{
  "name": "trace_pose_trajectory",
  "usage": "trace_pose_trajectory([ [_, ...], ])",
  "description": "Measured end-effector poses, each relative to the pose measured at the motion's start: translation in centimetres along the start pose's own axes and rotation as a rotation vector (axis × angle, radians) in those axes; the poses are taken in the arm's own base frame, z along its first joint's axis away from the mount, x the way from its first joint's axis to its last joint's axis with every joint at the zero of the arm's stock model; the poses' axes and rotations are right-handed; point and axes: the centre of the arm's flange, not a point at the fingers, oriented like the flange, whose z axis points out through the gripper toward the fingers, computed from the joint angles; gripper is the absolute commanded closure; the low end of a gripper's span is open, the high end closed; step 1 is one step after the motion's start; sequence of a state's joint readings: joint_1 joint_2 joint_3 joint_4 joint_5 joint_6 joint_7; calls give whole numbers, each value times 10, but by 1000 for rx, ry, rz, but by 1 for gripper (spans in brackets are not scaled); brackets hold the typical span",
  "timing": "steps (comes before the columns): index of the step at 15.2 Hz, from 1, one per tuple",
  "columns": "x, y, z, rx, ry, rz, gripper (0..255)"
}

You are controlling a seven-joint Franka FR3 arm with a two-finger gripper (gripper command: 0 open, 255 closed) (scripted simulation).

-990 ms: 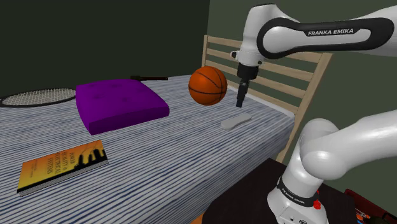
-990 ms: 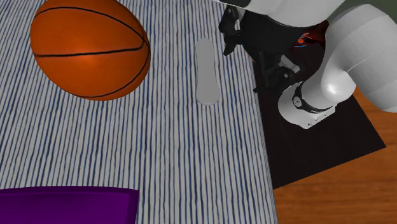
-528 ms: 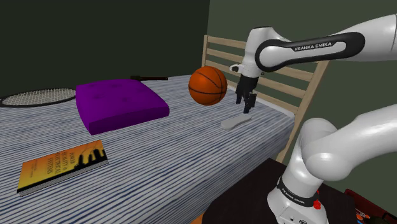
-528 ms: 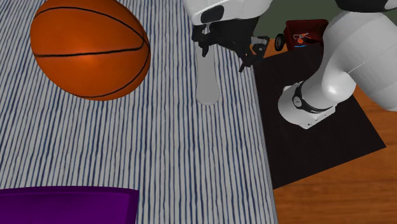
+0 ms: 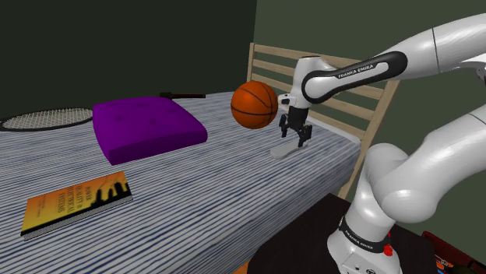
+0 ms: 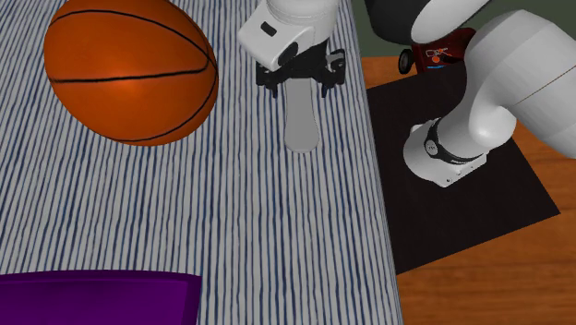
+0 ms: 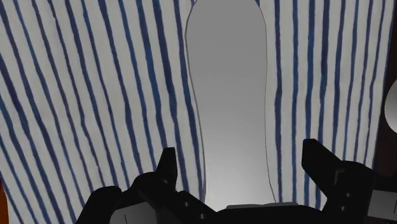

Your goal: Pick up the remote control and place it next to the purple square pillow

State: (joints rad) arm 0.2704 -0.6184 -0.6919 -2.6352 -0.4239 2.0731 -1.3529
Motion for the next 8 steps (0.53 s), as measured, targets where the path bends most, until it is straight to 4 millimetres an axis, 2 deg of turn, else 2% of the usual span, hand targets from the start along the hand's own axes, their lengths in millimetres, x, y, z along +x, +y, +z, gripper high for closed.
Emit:
trace_pose_trajectory([
  [5,0,1,24,1,0,-11,0],
  [8,0,0,29,1,0,-12,0],
])
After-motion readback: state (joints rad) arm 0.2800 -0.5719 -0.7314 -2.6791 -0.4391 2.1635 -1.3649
